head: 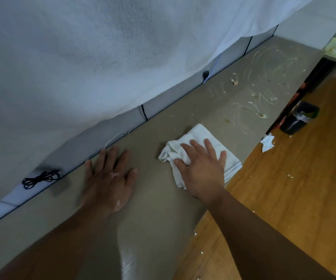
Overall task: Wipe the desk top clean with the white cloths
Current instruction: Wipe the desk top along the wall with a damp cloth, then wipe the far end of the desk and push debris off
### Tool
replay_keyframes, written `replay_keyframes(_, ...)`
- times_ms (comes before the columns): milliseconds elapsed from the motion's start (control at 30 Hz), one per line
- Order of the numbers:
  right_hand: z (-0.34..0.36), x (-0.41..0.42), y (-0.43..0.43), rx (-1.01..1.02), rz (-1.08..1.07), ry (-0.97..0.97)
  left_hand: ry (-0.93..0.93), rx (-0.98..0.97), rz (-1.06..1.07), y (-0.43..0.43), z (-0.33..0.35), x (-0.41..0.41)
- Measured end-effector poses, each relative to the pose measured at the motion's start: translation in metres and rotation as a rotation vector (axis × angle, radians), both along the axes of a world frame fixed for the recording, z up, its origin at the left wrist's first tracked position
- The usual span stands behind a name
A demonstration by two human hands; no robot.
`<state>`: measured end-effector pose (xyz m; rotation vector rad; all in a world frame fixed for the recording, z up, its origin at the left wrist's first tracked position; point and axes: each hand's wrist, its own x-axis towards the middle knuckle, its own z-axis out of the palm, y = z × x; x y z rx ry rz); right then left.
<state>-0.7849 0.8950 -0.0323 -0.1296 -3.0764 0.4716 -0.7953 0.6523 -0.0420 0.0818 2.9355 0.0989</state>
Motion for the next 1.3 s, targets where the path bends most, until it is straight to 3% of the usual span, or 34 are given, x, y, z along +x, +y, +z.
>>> replay_keyframes(133,-0.010,0.048,-0.017,0.000,0.042,0.066,0.028,0.091,-0.044,-0.010,0.002,0.000)
replay_keyframes(300,-0.016,0.105,-0.031,-0.019,0.100,0.083,-0.016,0.386,0.035,-0.016,0.007,0.032)
replay_keyframes(400,0.000,0.131,-0.032,-0.200,0.113,0.006,-0.119,0.425,0.017,-0.007,0.018,0.070)
replay_keyframes(467,0.011,0.147,-0.032,-0.348,0.112,-0.091,-0.189,0.561,0.083,0.004,0.035,0.102)
replay_keyframes(600,0.046,0.193,-0.044,-0.708,0.108,-0.099,-0.379,1.007,0.259,0.021,0.081,0.164)
replay_keyframes(733,0.080,0.244,-0.062,-1.043,-0.037,-0.140,-0.727,1.584,0.523,0.019,0.121,0.220)
replay_keyframes(800,0.096,0.271,-0.066,-1.117,-0.057,-0.162,-0.733,1.716,0.562,0.015,0.136,0.242)
replay_keyframes(933,0.134,0.309,-0.068,-1.255,-0.062,-0.213,-0.651,1.749,0.465,0.011,0.168,0.278)
replay_keyframes(1300,0.194,0.336,-0.052,-1.432,-0.369,-0.121,-0.502,1.435,0.208,0.041,0.212,0.316)
